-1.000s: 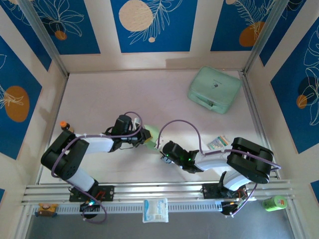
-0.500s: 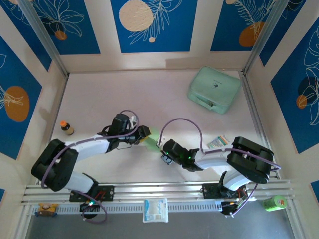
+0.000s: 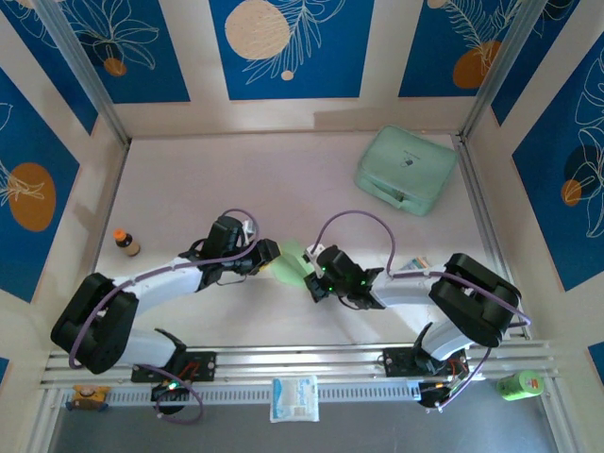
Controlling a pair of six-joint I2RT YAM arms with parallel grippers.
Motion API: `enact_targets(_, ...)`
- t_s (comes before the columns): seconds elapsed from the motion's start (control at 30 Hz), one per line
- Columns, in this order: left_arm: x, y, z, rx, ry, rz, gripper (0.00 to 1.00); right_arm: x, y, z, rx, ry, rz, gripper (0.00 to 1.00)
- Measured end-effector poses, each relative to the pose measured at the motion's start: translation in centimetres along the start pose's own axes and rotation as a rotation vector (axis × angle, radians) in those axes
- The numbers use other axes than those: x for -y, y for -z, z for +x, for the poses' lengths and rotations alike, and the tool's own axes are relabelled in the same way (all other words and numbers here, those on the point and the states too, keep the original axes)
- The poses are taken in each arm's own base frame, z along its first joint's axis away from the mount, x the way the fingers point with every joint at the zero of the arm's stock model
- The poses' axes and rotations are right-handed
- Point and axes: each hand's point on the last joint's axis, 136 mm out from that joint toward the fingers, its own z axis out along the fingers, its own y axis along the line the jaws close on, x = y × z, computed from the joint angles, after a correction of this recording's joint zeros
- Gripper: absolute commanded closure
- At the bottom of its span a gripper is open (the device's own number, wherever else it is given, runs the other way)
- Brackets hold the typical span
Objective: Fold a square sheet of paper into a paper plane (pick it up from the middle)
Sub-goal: Fourth fold the wing at the center of the table.
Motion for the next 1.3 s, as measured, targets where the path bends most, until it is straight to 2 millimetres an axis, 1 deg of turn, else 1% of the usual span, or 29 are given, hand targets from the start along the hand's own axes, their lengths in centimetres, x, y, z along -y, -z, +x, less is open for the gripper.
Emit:
enact_targets(0.2,-0.2,-0.2,0.0,-0.004,0.003,-0.005,0.57,0.0,0.1,0.2,-0.022,-0.137,-0.093,0.96)
enact_targets(0.4,-0.5,-0.8,0.2,-0.023,0.010,-0.003,0.60,-0.2,0.2,-0.3,-0.029,-0.255,-0.180,0.96)
enact_targets(0.57,-0.5,-1.3,0.4,-0.041,0.011,0.008,0.64,0.0,-0.3,0.3,-0.068,-0.350,-0.233,0.96)
enact_targets(0.83,-0.9,-2.4,0.8,-0.076,0.029,0.019,0.70,0.1,-0.7,0.4,-0.093,-0.472,-0.302,0.97)
enact_targets(1.1,-0.4,-3.5,0.6,-0.096,0.032,0.041,0.76,0.2,-0.5,0.4,-0.082,-0.551,-0.350,0.97)
enact_targets(1.2,-0.4,-4.1,0.7,-0.110,0.034,0.043,0.79,0.3,-0.5,0.3,-0.081,-0.581,-0.370,0.97)
enact_targets(1.3,-0.3,-4.9,0.8,-0.127,0.035,0.045,0.80,0.4,-0.4,0.3,-0.089,-0.613,-0.388,0.97)
